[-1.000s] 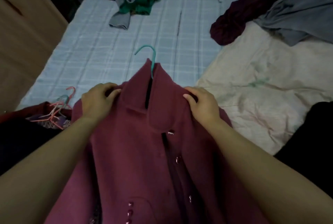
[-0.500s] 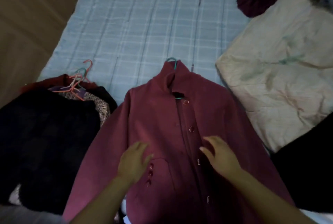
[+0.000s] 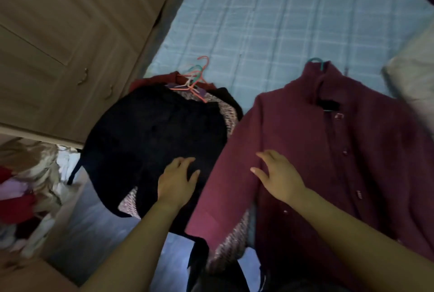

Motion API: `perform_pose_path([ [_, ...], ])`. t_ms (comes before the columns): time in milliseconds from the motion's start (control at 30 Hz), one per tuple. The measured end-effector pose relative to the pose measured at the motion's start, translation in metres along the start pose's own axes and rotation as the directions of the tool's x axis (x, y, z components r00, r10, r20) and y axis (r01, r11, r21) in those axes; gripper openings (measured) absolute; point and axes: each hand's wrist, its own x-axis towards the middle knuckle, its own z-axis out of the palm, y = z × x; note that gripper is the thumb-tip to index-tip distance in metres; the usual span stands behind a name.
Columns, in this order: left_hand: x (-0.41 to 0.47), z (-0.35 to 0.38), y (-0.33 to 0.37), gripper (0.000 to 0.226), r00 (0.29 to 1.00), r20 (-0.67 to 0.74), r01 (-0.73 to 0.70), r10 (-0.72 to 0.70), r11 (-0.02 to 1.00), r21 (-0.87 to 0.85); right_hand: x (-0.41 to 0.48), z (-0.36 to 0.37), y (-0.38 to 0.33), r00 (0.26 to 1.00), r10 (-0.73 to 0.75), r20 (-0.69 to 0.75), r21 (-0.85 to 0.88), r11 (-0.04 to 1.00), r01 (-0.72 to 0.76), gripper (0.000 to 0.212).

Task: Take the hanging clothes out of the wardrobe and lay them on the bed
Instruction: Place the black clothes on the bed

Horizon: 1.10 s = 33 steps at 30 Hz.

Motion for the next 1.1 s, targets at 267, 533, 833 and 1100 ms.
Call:
perform_pose_path([
  [267, 0.119, -0.087, -0.162, 0.044, 0.971, -0.032, -0.231, 0.235, 0.967, 0.104, 0.148, 0.071, -0.131, 0.989, 0.051, -0.138, -0.044, 0.997, -0.058, 0.051],
  [533, 0.225, -0.101, -0.231, 0.042, 0.942, 0.003, -0.332, 0.334, 0.936, 0.12, 0.245, 0.089, -0.126, 0.88, 0.377, -0.29, -0.09, 0.904, -0.417, 0.057],
  [833, 0.361, -0.075, -0.184, 0.06, 0.916, 0.213, -0.382, 0.34, 0.902, 0.2, 0.232, 0.118, -0.11, 0.818, 0.378, -0.434, 0.073, 0.92, -0.386, 0.046],
  [1100, 0.278, -0.115, -0.201, 0.057, 0.89, 0.019, -0.455, 0.455, 0.886, 0.089, 0.169, 0.106, -0.151, 0.783, 0.216, -0.583, 0.178, 0.974, -0.137, 0.019],
])
